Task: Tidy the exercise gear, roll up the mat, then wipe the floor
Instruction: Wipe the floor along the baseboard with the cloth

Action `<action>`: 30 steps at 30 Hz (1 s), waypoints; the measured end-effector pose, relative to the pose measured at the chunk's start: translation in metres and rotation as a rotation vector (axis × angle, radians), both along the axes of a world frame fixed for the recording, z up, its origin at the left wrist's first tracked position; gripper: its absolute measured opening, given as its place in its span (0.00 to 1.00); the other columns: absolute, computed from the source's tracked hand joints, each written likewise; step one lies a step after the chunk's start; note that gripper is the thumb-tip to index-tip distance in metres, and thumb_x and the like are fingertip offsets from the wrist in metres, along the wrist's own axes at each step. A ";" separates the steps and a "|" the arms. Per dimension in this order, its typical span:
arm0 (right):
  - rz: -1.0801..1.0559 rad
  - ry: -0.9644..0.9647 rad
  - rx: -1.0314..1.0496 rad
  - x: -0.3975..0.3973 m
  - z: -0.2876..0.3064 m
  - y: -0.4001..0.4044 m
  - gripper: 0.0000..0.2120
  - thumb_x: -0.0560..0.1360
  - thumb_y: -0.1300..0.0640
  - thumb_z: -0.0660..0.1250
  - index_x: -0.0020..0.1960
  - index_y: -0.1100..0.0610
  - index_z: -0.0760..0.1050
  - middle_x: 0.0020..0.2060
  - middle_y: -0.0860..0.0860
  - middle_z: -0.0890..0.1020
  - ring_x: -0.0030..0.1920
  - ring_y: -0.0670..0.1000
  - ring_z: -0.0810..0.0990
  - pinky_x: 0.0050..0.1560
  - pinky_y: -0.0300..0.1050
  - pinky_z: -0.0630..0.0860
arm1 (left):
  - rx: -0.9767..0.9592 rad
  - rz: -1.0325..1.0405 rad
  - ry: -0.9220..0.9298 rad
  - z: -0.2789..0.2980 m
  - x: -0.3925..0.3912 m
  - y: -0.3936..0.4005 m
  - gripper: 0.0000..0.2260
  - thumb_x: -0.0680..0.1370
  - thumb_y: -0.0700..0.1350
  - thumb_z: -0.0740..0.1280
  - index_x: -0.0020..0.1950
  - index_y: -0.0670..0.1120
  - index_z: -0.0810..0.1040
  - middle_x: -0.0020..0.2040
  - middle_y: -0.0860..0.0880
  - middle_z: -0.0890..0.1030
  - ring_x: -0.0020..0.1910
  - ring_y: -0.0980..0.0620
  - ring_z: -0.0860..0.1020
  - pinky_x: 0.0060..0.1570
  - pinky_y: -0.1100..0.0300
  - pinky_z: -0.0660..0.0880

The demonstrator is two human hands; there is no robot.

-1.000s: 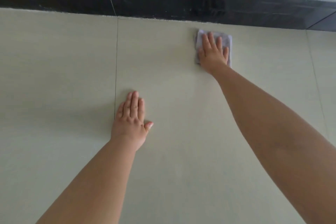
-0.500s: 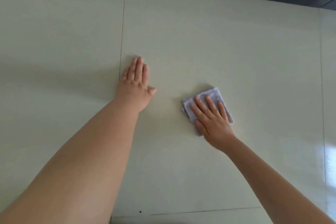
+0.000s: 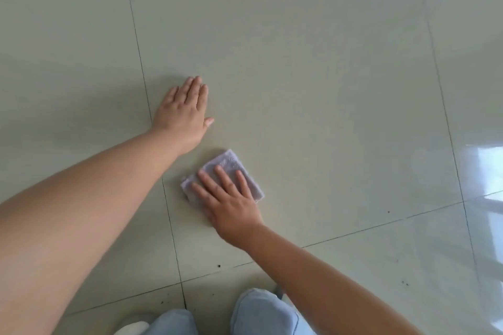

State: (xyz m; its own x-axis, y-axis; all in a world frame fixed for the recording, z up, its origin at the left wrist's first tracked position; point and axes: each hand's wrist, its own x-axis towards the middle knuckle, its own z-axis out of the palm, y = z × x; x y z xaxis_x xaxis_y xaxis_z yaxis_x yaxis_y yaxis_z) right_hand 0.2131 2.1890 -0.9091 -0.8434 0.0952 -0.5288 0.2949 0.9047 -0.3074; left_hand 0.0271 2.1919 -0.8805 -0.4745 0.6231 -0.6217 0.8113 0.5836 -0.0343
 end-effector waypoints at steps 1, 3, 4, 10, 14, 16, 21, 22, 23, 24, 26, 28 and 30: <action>0.045 -0.040 0.011 0.018 0.001 -0.003 0.26 0.71 0.49 0.54 0.69 0.45 0.63 0.67 0.43 0.74 0.70 0.52 0.65 0.72 0.54 0.46 | -0.015 -0.069 0.000 0.002 0.003 -0.003 0.29 0.83 0.51 0.48 0.77 0.39 0.41 0.78 0.43 0.40 0.78 0.48 0.42 0.76 0.55 0.43; 0.052 -0.097 0.012 0.058 0.003 0.010 0.25 0.71 0.47 0.53 0.68 0.45 0.62 0.64 0.41 0.76 0.67 0.49 0.65 0.71 0.51 0.45 | -0.045 -0.198 -0.003 0.005 0.009 -0.008 0.28 0.83 0.52 0.48 0.77 0.40 0.40 0.78 0.44 0.40 0.78 0.48 0.42 0.76 0.55 0.44; 0.008 -0.129 0.034 0.075 0.005 0.025 0.23 0.72 0.47 0.53 0.67 0.45 0.62 0.63 0.41 0.77 0.67 0.49 0.67 0.70 0.50 0.46 | -0.060 -0.261 -0.005 0.006 0.013 -0.010 0.29 0.83 0.52 0.48 0.77 0.41 0.40 0.78 0.44 0.39 0.78 0.48 0.42 0.76 0.55 0.44; -0.373 -0.394 0.273 0.109 0.052 0.156 0.24 0.81 0.46 0.38 0.77 0.47 0.45 0.77 0.45 0.49 0.77 0.50 0.50 0.75 0.50 0.49 | -0.183 -0.394 -0.012 0.012 0.032 -0.009 0.30 0.83 0.52 0.51 0.77 0.40 0.40 0.78 0.42 0.38 0.78 0.47 0.42 0.76 0.52 0.45; -0.470 -0.514 0.300 0.094 0.099 0.189 0.24 0.83 0.52 0.44 0.77 0.49 0.42 0.77 0.45 0.43 0.77 0.49 0.45 0.76 0.51 0.47 | -0.208 -0.362 -0.039 0.021 0.038 0.003 0.28 0.83 0.47 0.51 0.77 0.38 0.43 0.78 0.40 0.41 0.78 0.44 0.45 0.76 0.53 0.48; -0.394 -0.549 0.301 0.091 0.117 0.183 0.24 0.83 0.52 0.45 0.77 0.51 0.45 0.77 0.46 0.45 0.77 0.49 0.47 0.76 0.50 0.49 | -0.239 -0.338 -0.038 0.025 0.040 0.010 0.26 0.83 0.44 0.50 0.77 0.36 0.45 0.78 0.39 0.43 0.78 0.44 0.46 0.76 0.53 0.49; -0.155 -0.637 0.247 0.111 0.143 0.167 0.24 0.82 0.52 0.47 0.77 0.51 0.48 0.77 0.46 0.50 0.76 0.49 0.53 0.74 0.48 0.57 | -0.166 -0.335 -0.038 0.034 0.056 0.036 0.23 0.83 0.44 0.50 0.76 0.38 0.52 0.78 0.41 0.52 0.77 0.46 0.53 0.75 0.53 0.53; -0.077 -0.623 0.262 0.114 0.141 0.169 0.24 0.82 0.51 0.47 0.77 0.50 0.48 0.77 0.46 0.51 0.76 0.50 0.52 0.74 0.47 0.57 | -0.125 -0.356 -0.042 0.034 0.062 0.043 0.23 0.83 0.44 0.50 0.76 0.38 0.51 0.78 0.41 0.52 0.77 0.46 0.52 0.74 0.53 0.53; 0.007 -0.593 0.284 0.118 0.137 0.172 0.24 0.82 0.50 0.47 0.77 0.50 0.48 0.77 0.46 0.51 0.77 0.50 0.52 0.74 0.47 0.56 | -0.088 -0.371 -0.052 0.033 0.067 0.051 0.24 0.83 0.44 0.51 0.77 0.38 0.51 0.78 0.41 0.51 0.78 0.46 0.51 0.74 0.53 0.53; 0.083 -0.548 0.296 0.121 0.128 0.176 0.23 0.82 0.49 0.47 0.76 0.49 0.49 0.77 0.47 0.52 0.77 0.51 0.51 0.74 0.48 0.56 | -0.059 -0.379 -0.066 0.032 0.073 0.059 0.24 0.83 0.45 0.51 0.77 0.38 0.50 0.78 0.41 0.50 0.78 0.46 0.50 0.74 0.53 0.53; 0.198 -0.437 0.275 0.123 0.105 0.182 0.24 0.80 0.46 0.48 0.75 0.49 0.58 0.76 0.53 0.58 0.75 0.57 0.58 0.72 0.52 0.61 | -0.033 -0.383 -0.095 0.032 0.085 0.072 0.27 0.83 0.48 0.53 0.77 0.38 0.48 0.78 0.42 0.48 0.78 0.46 0.48 0.75 0.54 0.51; 0.238 -0.364 0.200 0.129 0.073 0.195 0.24 0.74 0.45 0.51 0.64 0.50 0.75 0.66 0.57 0.74 0.64 0.62 0.75 0.58 0.57 0.77 | -0.012 -0.377 -0.107 0.027 0.096 0.087 0.29 0.82 0.50 0.53 0.77 0.39 0.46 0.78 0.42 0.46 0.78 0.47 0.47 0.75 0.54 0.50; 0.225 -0.245 0.198 0.139 0.039 0.201 0.22 0.73 0.44 0.52 0.58 0.46 0.79 0.61 0.55 0.80 0.58 0.61 0.80 0.53 0.56 0.80 | -0.017 -0.354 -0.107 0.023 0.103 0.099 0.29 0.82 0.51 0.53 0.77 0.39 0.45 0.78 0.42 0.45 0.78 0.47 0.46 0.75 0.54 0.50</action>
State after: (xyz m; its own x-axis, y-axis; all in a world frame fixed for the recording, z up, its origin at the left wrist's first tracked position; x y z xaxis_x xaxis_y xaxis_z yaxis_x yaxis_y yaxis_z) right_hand 0.3525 2.3903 -0.8705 -0.7056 0.0432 -0.7073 0.1256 0.9900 -0.0648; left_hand 0.1302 2.2910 -0.8579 -0.1628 0.7264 -0.6677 0.9625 0.2658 0.0545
